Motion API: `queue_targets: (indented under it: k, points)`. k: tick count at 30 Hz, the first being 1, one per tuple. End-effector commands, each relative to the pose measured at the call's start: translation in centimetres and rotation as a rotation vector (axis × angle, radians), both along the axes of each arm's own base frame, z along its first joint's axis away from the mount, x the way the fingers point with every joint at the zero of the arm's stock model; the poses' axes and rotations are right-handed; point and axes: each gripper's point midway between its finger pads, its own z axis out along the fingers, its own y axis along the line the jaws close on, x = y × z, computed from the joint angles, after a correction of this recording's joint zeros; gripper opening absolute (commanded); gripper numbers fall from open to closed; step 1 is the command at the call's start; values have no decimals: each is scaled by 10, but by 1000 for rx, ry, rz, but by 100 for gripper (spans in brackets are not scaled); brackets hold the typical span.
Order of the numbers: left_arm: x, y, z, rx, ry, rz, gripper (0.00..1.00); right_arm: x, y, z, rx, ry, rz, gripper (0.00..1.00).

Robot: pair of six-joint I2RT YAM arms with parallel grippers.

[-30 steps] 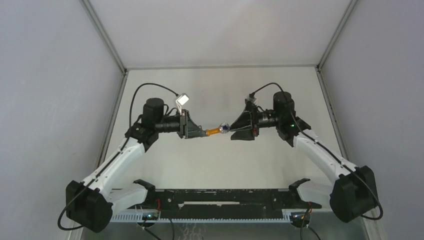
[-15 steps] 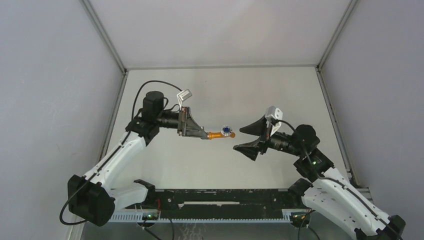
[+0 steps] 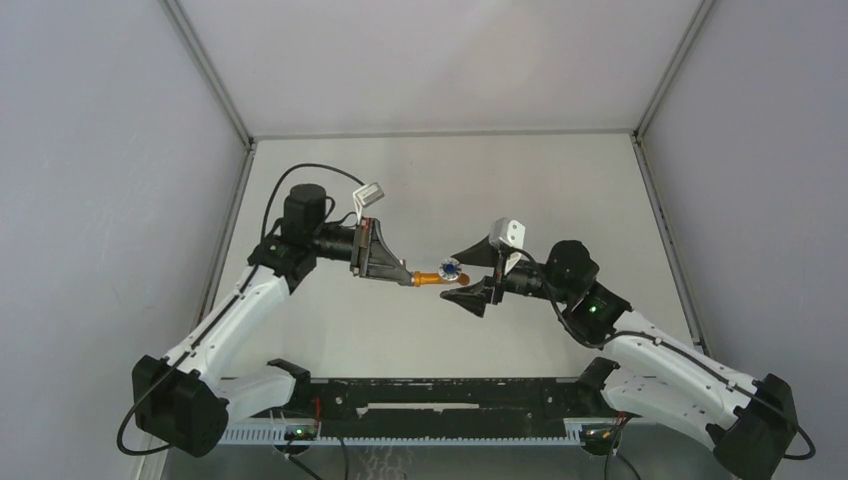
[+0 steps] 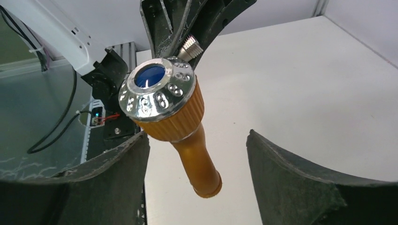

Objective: Install the water faucets

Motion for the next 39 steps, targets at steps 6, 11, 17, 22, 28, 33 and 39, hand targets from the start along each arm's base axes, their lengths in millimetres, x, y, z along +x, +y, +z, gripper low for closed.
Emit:
queue_targets:
  k: [6,11,17,22,28,33,39]
  points:
    - [-5,2,27,-41,-124,-26,0,-11,13,43,120,94,80,31]
    - [3,2,24,-15,-166,6,0,-12,8,48,174,322,91,3]
    - [22,3,24,31,-300,116,0,-9,9,48,173,725,99,0]
    - [32,15,29,63,-536,240,0,-6,12,37,87,1142,174,1]
    - [30,29,34,87,-718,307,0,-2,10,32,81,1318,262,54]
    - [21,24,44,30,-667,287,0,17,-8,20,82,1103,29,90]
    - [12,19,49,31,-471,227,0,26,-36,27,73,690,-146,96]
